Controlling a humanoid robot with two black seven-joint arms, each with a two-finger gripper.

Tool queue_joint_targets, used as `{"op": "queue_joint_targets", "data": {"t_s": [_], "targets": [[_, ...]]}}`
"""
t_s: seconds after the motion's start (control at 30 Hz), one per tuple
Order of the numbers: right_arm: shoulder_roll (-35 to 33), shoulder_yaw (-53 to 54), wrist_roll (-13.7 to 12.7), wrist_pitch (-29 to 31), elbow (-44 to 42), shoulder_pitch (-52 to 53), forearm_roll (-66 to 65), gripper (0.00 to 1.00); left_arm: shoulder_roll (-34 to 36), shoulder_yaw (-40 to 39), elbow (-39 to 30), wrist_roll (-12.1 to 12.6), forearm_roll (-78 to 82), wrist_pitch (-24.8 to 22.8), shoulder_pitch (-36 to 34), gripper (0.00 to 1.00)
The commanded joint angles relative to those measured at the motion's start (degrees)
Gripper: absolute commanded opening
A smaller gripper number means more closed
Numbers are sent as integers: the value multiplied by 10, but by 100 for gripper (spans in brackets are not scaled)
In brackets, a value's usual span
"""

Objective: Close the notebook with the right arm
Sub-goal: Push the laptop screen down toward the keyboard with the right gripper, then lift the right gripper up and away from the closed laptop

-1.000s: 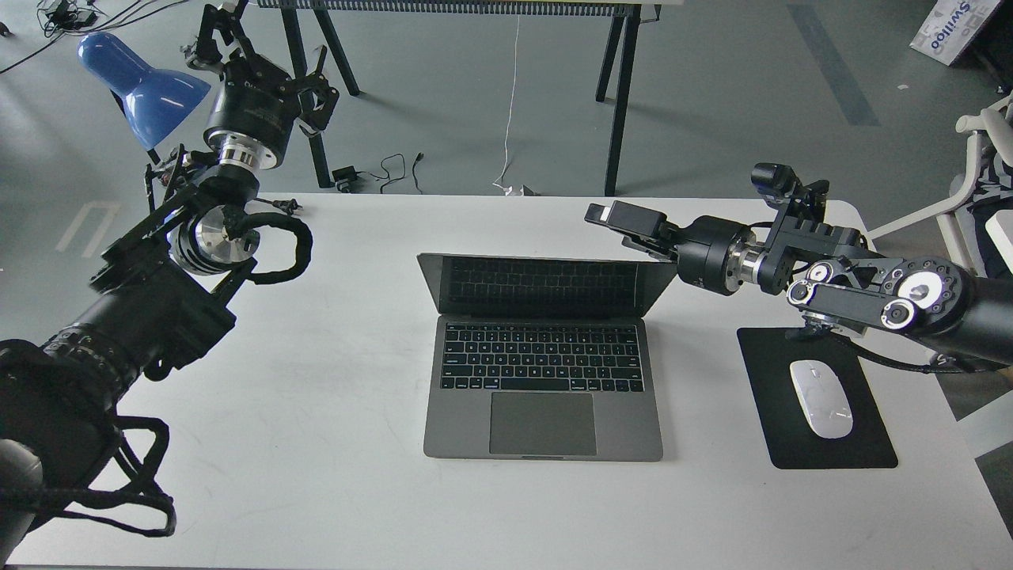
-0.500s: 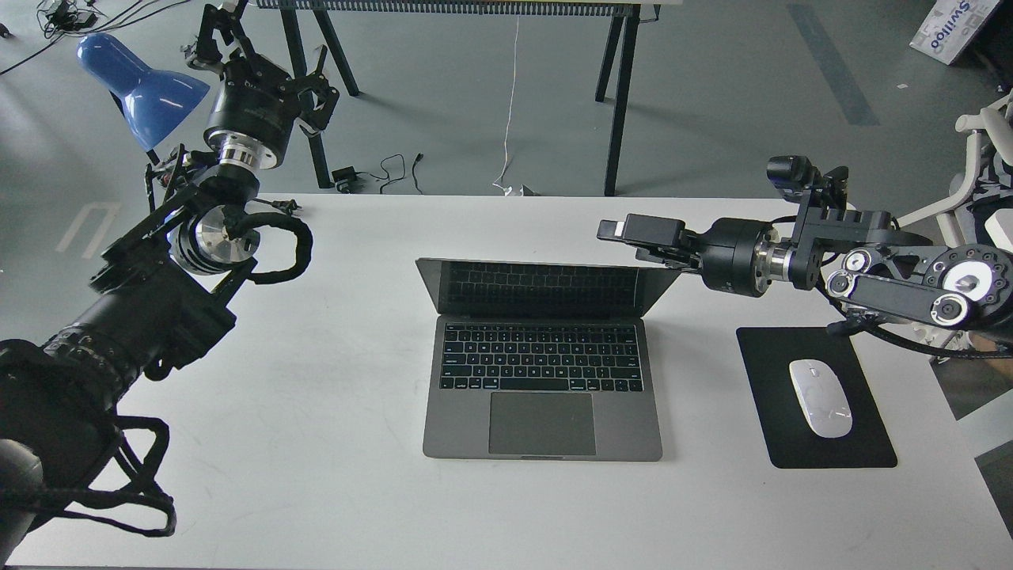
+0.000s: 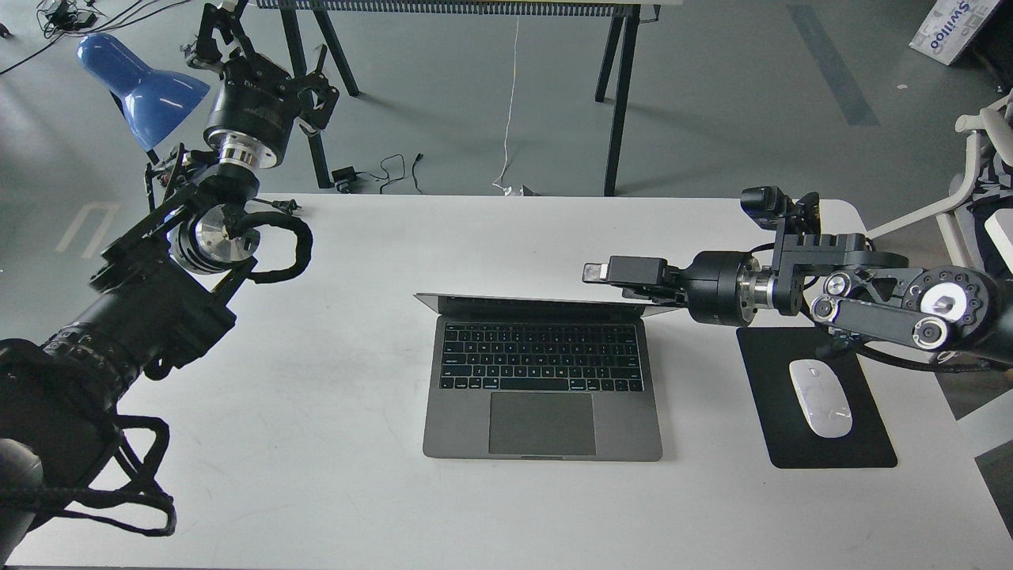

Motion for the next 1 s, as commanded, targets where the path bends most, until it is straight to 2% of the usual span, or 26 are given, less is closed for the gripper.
{"op": "queue_joint_targets", "data": {"t_s": [0.0, 0.97], "targets": [[5, -1, 0, -1, 20, -8, -1, 99, 0, 0, 1, 0, 0, 0, 1, 100], [15, -9, 0, -21, 34, -146, -41, 99, 0, 0, 0, 0, 0, 0, 0, 100]]}}
